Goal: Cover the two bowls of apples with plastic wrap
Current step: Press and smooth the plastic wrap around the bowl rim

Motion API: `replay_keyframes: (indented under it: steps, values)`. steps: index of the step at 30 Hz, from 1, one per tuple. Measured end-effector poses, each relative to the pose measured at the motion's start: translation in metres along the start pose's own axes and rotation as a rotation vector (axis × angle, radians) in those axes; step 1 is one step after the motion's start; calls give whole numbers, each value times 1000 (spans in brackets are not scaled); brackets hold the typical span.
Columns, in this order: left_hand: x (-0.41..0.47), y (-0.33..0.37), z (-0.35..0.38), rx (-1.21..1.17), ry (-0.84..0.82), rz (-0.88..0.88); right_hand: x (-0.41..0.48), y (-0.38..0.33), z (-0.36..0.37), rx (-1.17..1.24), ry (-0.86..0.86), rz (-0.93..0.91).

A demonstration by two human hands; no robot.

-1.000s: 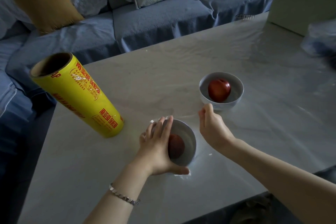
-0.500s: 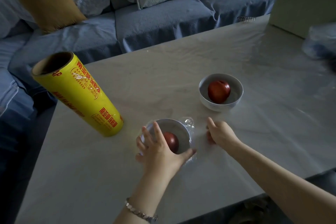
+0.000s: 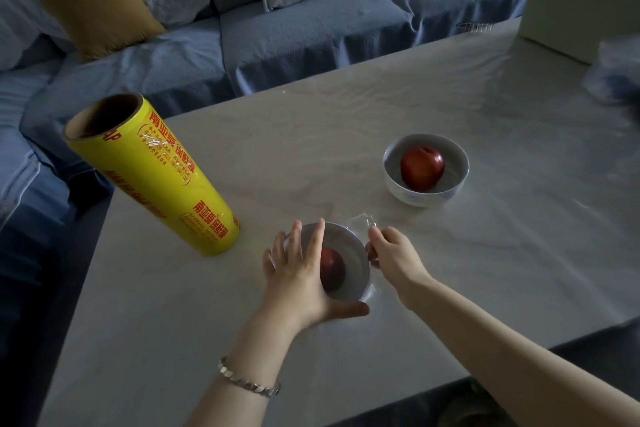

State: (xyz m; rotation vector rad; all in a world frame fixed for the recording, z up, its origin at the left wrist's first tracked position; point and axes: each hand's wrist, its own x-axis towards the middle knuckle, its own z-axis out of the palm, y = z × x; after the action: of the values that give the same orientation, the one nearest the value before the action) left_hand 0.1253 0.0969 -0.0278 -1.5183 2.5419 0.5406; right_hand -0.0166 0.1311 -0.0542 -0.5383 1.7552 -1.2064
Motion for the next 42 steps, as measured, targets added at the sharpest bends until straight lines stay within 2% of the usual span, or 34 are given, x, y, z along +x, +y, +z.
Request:
replay_keyframes:
  steps: [5, 9, 16, 22, 24, 27, 29, 30, 33, 35, 38, 42]
  values:
    - [0, -1, -1, 17, 1, -24, -13, -7, 7, -63, 175, -246]
    - [2, -1, -1, 20, -23, -34, -15, -8, -1, -122, 226, -356]
    - [3, -1, 1, 35, -19, -67, 1, 16, -12, -177, 260, -218]
    - [-1, 4, 2, -46, 12, -92, 18, 14, 0, -256, 179, -7]
    - [-2, -1, 2, -143, 27, -76, 19, 13, -10, -344, 175, 9]
    - [7, -20, 3, -458, 173, -154, 6, 19, -30, -411, 209, -56]
    - [15, -31, 2, -709, 203, -316, -9, 22, -36, -334, 181, -42]
    - [18, -33, 2, -800, 202, -387, -14, 23, -36, -219, 128, -4]
    - [21, -35, 4, -879, 217, -485, -29, 17, -24, 174, -138, 206]
    - [22, -35, 8, -889, 231, -487, -35, 14, -16, 200, -232, 228]
    - [19, -33, 15, -912, 298, -498, -38, 14, -11, 200, -251, 176]
    - [3, -21, 19, -1079, 373, -490, -37, 16, -16, 301, -298, 169]
